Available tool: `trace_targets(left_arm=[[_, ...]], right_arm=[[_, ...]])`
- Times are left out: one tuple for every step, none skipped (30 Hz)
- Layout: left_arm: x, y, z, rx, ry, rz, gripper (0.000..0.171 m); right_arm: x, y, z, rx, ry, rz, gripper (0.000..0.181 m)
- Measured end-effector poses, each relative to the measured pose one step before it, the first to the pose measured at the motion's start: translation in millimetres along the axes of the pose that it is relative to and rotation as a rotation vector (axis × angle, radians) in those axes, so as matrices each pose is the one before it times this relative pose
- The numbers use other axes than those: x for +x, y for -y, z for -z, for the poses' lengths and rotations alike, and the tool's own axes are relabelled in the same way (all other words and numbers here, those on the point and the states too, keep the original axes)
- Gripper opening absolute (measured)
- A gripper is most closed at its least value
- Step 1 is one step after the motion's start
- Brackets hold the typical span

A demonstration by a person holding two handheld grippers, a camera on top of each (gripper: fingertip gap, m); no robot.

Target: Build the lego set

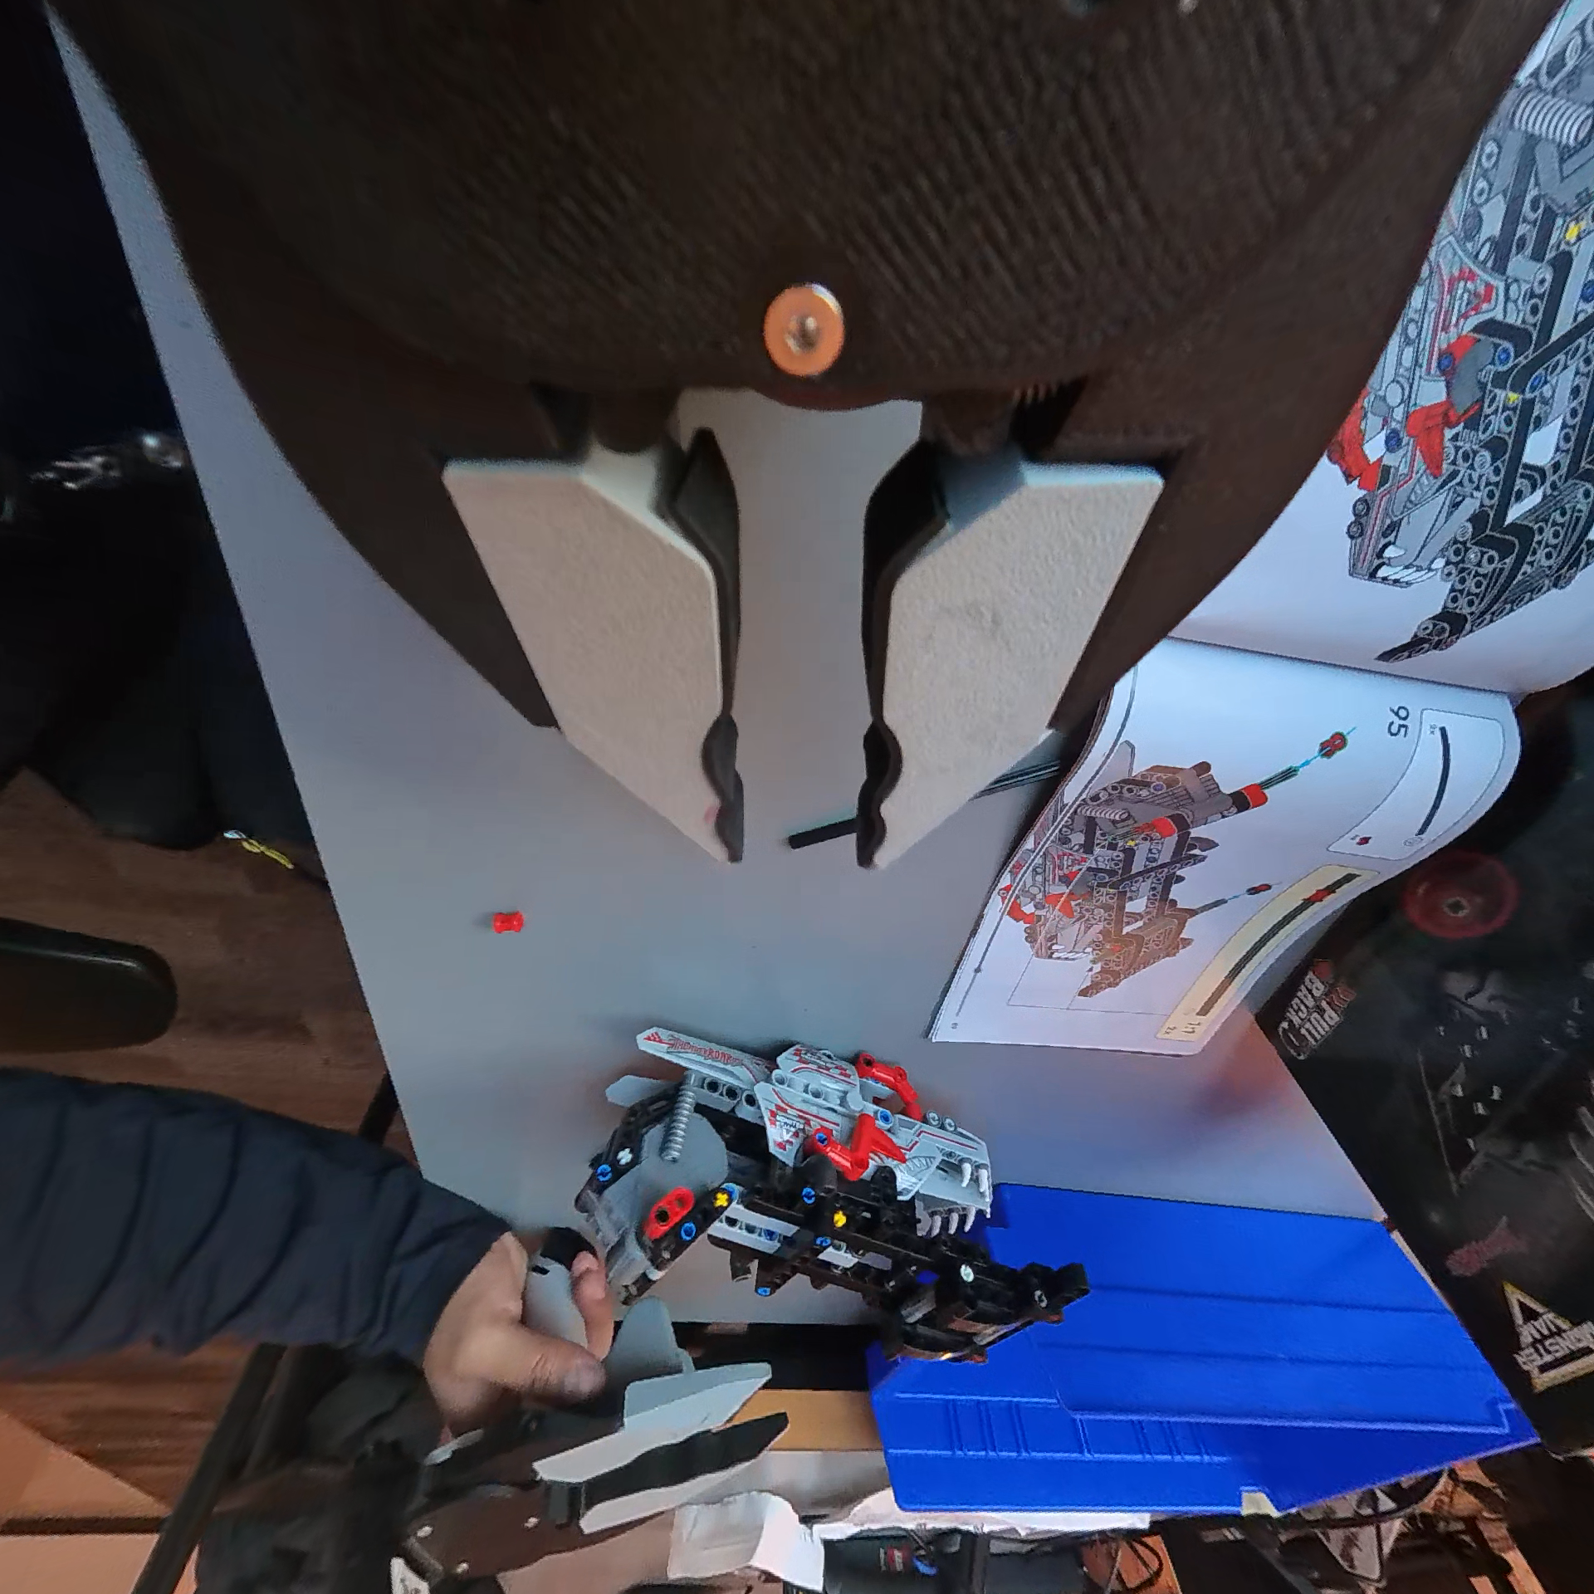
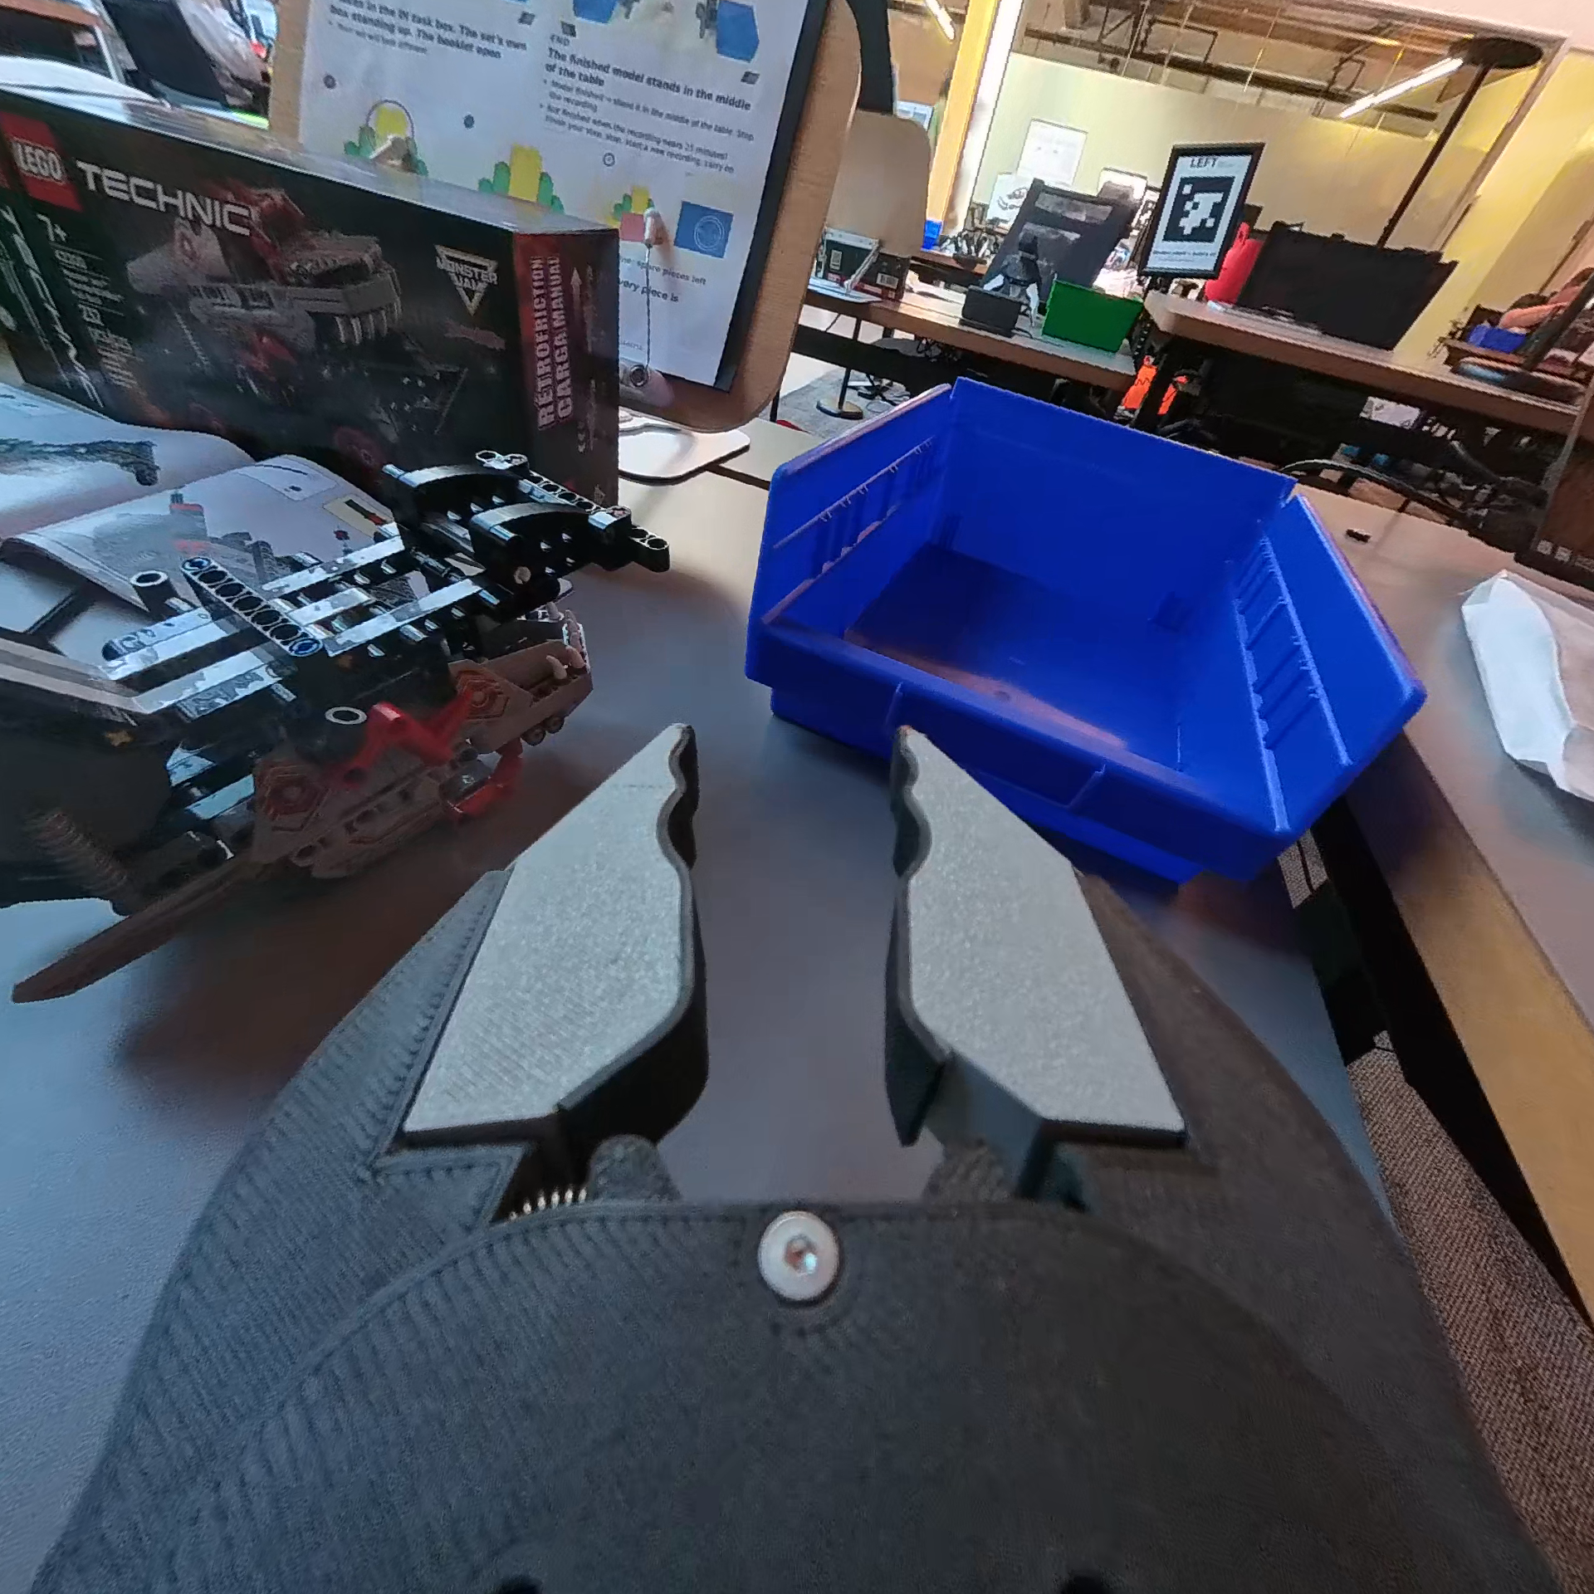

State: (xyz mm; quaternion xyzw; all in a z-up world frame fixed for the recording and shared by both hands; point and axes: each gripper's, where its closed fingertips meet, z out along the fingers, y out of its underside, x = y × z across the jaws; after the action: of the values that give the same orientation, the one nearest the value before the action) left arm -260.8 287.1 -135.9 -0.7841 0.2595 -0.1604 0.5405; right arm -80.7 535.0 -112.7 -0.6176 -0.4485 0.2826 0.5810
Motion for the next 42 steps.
trace_targets(left_arm=[[0.24, -0.41, -0.64, -0.00412, -0.0003, -0.0036, 0.023], [-0.13, 0.34, -0.23, 0.00214, 0.0014, -0.0034, 0.023], [-0.83, 0.93, 0.27, 0.0063, 0.0044, -0.0024, 0.022], [-0.96, 0.87, 0.52, 0.00675, 0.0042, -0.0007, 0.022], [-0.97, 0.5, 0.35, 0.00383, 0.0046, 0.0, 0.022], [-0.68, 0.15, 0.35, 0.00048, 0.0054, -0.0021, 0.022], [-0.36, -0.17, 0.24, -0.00114, 0.0051, -0.0069, 0.022], [0.23, -0.25, -0.05, -0.0013, 0.0035, -0.0096, 0.022], [0.71, -0.08, -0.25, -0.00149, 0.0003, -0.0098, 0.021], [0.87, -0.07, -0.39, -0.00211, 0.0002, -0.0092, 0.021], [0.93, -0.25, -0.45, -0.00325, 0.0008, -0.0096, 0.022], [1.21, -0.39, -0.63, -0.00446, -0.0007, -0.0114, 0.022], [1.26, -0.46, -0.67, -0.00473, -0.0001, -0.0127, 0.022], [1.4, -0.39, -0.66, -0.0045, -0.0002, -0.0128, 0.022], [1.53, -0.11, -0.63, -0.00297, -0.0017, -0.0114, 0.022], [1.84, 0.23, -0.52, -0.00126, -0.0057, -0.0111, 0.022], [2.03, 0.24, -0.47, -0.00194, -0.0085, -0.0116, 0.022], [1.07, 1.04, -0.5, 0.00005, -0.0044, -0.0078, 0.022], [0.81, 2.63, -0.6, 0.00794, -0.0042, -0.0031, 0.021], [0.8, 3.83, -0.73, 0.00815, -0.0055, 0.0009, 0.021], [0.77, 4.81, -1.09, 0.00351, -0.0038, -0.0015, 0.021], [0.26, 6.22, -1.37, 0.00236, 0.0009, -0.0099, 0.022], [0.68, 8.48, -1.6, 0.00926, 0.0001, -0.0196, 0.023], [1.7, 9.58, -2.41, 0.01164, -0.0073, -0.0241, 0.023], [2.2, 9.32, -3.89, 0.00738, -0.0137, -0.0204, 0.023], [3.58, 7.65, -5.91, -0.00059, -0.0274, -0.0145, 0.023], [5.54, 4.42, -8.02, -0.01748, -0.0449, -0.0124, 0.024], [4.07, 2.01, -9.72, -0.02664, -0.0374, -0.0181, 0.025], [0.45, 1.0, -10.67, -0.02384, -0.0141, -0.03, 0.026], [-1.58, -0.27, -10.89, -0.02514, -0.0014, -0.0389, 0.026], [-3.22, -0.25, -10.34, -0.02365, 0.007, -0.0373, 0.026], [-3.11, 1.52, -8.97, -0.01349, 0.0066, -0.0284, 0.025], [-1.31, 3.33, -7.22, -0.00425, -0.0026, -0.0239, 0.026], [-1.2, 4.12, -5.86, 0.00334, 0.0, -0.0222, 0.026], [-1.24, 3.4, -4.94, 0.00614, 0.0017, -0.0239, 0.025], [-1.38, 2.33, -4.46, 0.00844, 0.0036, -0.0221, 0.024], [-1.38, 1.16, -4.22, 0.00897, 0.003, -0.0155, 0.024], [0.02, -0.08, -3.93, 0.00496, -0.0048, -0.0111, 0.023], [1.51, -0.7, -3.41, 0.00168, -0.0122, -0.0088, 0.021], [0.85, -1.39, -2.59, -0.00308, -0.0048, -0.0064, 0.02], [-0.43, -1.6, -1.88, -0.00553, 0.0057, -0.008, 0.02], [-0.29, -0.94, -0.79, -0.00074, 0.0075, -0.0135, 0.018]], right_arm=[[0.9, 0.24, 0.27, 0.0019, -0.0048, -0.0014, 0.041], [0.98, 0.2, 0.34, 0.002, -0.0037, -0.0017, 0.041], [0.98, 0.05, 0.23, 0.0015, -0.0037, -0.0022, 0.041], [0.75, -0.09, 0.0, -0.0003, -0.0015, -0.0052, 0.041], [0.39, -0.2, 0.01, -0.0011, 0.001, -0.0064, 0.041], [-0.04, -0.11, 0.13, -0.0002, 0.0013, -0.0036, 0.041], [-0.22, 0.33, 0.18, 0.0016, -0.0003, 0.0004, 0.041], [-0.57, 0.38, -0.02, 0.0019, 0.0001, 0.0041, 0.041], [-1.07, 0.29, -0.04, 0.0006, 0.0023, 0.007, 0.04], [-1.14, -0.09, -0.29, -0.0014, 0.0021, 0.0087, 0.04], [-1.08, 0.01, -0.22, -0.001, 0.003, 0.0072, 0.04], [-1.38, 0.22, -0.07, 0.0012, 0.0057, 0.0045, 0.04], [-1.2, 0.55, 0.1, 0.0029, 0.0063, 0.0028, 0.04], [-1.02, 0.62, 0.24, 0.0039, 0.0059, 0.0014, 0.039], [-0.83, 0.77, 0.31, 0.0049, 0.0064, -0.0007, 0.039], [-0.67, 1.19, 0.44, 0.0072, 0.0067, -0.0033, 0.039], [-0.55, 1.35, 0.73, 0.0089, 0.006, -0.0039, 0.039], [-0.44, 1.66, 0.89, 0.0107, 0.0062, -0.0038, 0.039], [-0.76, 1.69, 0.92, 0.011, 0.0084, -0.0056, 0.038], [-1.24, 1.42, 0.76, 0.0095, 0.0115, -0.0073, 0.038], [-1.22, 1.47, 0.82, 0.0087, 0.0104, -0.006, 0.038], [-1.19, 1.63, 0.75, 0.0096, 0.007, -0.0011, 0.038], [-1.13, 1.53, 0.7, 0.0089, 0.0045, 0.0031, 0.037], [-1.4, 1.22, 0.51, 0.0062, 0.0059, 0.0043, 0.037], [-1.67, 0.94, 0.25, 0.0044, 0.0071, 0.0051, 0.037], [-1.45, 0.5, 0.01, 0.0026, 0.006, 0.0055, 0.037], [-1.45, 0.28, 0.03, 0.0011, 0.0067, 0.0042, 0.037], [-1.65, 0.06, -0.13, 0.0004, 0.009, 0.0027, 0.037], [-1.56, -0.1, -0.26, -0.0006, 0.0094, 0.0013, 0.037], [-1.28, -0.25, -0.16, -0.0017, 0.007, 0.0018, 0.037], [-1.25, -0.09, -0.21, -0.001, 0.0053, 0.0033, 0.037], [-1.22, 0.0, -0.09, -0.0004, 0.0045, 0.0044, 0.037], [-1.17, -0.1, -0.18, -0.0015, 0.0038, 0.0057, 0.037], [-1.33, -0.31, -0.26, -0.0026, 0.004, 0.0062, 0.037], [-1.37, -0.35, -0.33, -0.0031, 0.0042, 0.0066, 0.037], [-1.35, -0.47, -0.46, -0.0037, 0.0032, 0.0071, 0.037], [-1.1, -0.41, -0.51, -0.0038, 0.0028, 0.0071, 0.037], [-0.97, -0.54, -0.37, -0.0038, 0.0023, 0.0059, 0.036], [-0.54, -0.46, -0.29, -0.0033, 0.0006, 0.0037, 0.036], [-0.08, -0.25, -0.15, -0.0016, -0.0002, 0.0012, 0.036], [0.03, 0.19, 0.17, 0.0008, -0.0005, -0.0003, 0.036], [-0.05, 0.49, 0.17, 0.0024, 0.0005, -0.0002, 0.036]])
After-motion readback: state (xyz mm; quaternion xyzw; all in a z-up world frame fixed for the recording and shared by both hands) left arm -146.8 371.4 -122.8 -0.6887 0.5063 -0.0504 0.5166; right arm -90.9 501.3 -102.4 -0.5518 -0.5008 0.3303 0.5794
